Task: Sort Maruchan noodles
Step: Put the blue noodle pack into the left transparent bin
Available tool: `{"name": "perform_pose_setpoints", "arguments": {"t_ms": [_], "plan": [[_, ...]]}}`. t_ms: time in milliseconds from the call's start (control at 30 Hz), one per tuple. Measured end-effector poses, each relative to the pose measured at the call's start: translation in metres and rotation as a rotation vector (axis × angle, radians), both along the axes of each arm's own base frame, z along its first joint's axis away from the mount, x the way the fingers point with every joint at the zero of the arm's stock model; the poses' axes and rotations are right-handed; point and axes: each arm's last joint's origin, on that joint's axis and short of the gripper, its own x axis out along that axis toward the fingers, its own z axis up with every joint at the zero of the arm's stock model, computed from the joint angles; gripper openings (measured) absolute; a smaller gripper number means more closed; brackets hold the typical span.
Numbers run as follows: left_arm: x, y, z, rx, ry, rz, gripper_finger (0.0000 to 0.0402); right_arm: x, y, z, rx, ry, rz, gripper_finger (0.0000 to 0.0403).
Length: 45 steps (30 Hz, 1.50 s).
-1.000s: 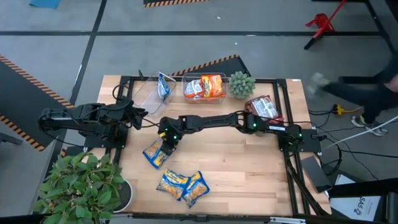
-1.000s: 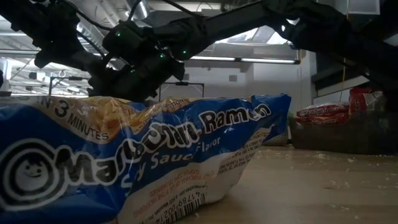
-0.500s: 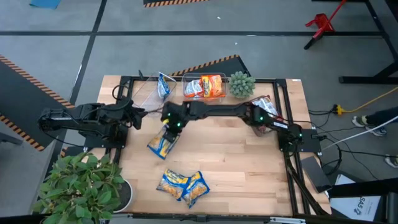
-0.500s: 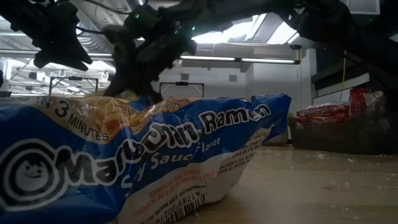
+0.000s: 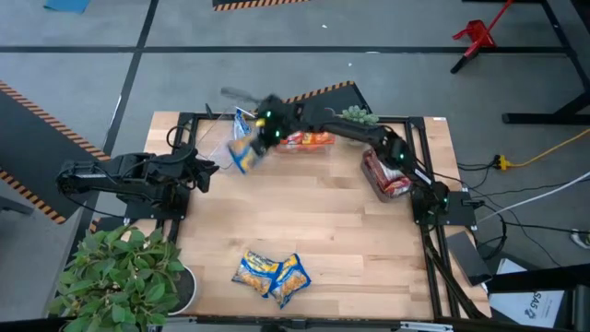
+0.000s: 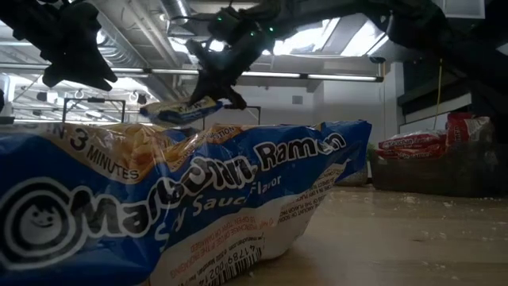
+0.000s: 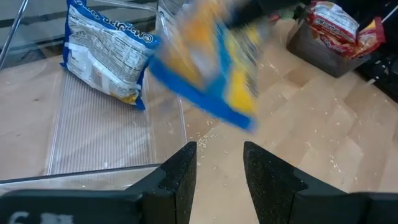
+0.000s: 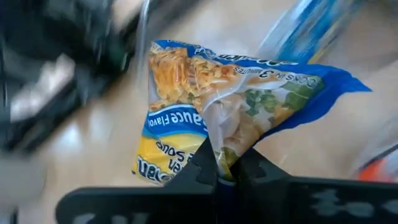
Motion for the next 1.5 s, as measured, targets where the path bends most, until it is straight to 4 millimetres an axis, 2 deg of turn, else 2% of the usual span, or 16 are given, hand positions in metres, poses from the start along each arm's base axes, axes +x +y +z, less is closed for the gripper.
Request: {"name": "perform_pose_setpoints", "arguments": {"t_ms": [167,333,433,667,833,1000,1100,1367,1500], "plan": [[0.0,0.001,0.0,0.01,-0.002,0.022,0.0127,0.004,-0.028,0.012,-0.079,-0.159,-0.183,0.0002],[-0.001,0.001,0.0,-0.014,-0.025,0.065,0.0127,0.018,-0.038,0.02,-0.13,-0.378,-0.267,0.0001],[-0.001,0.001,0.0,-0.025,-0.028,0.078,0.0128,0.028,-0.036,0.006,-0.118,-0.408,-0.28,0.0001],[-0.002,0.001,-0.001,-0.023,-0.018,0.088,0.0128,0.053,-0.021,-0.044,-0.046,-0.416,-0.267,0.0],[-0.002,0.001,-0.001,-0.021,-0.018,0.087,0.0128,0.064,-0.009,-0.061,-0.029,-0.444,-0.253,0.0],[-0.002,0.001,-0.001,-0.02,-0.017,0.087,0.0128,0.068,-0.005,-0.075,-0.029,-0.429,-0.237,0.0003],[-0.002,0.001,-0.001,-0.02,-0.018,0.087,0.0128,0.067,-0.006,-0.079,-0.04,-0.409,-0.218,0.0024],[-0.002,0.002,-0.001,-0.014,-0.017,0.092,0.0128,0.066,-0.01,-0.081,-0.087,-0.394,-0.154,0.0147],[-0.002,0.002,-0.001,-0.013,-0.015,0.091,0.0128,0.063,-0.018,-0.081,-0.062,-0.393,-0.125,0.0184]]}}
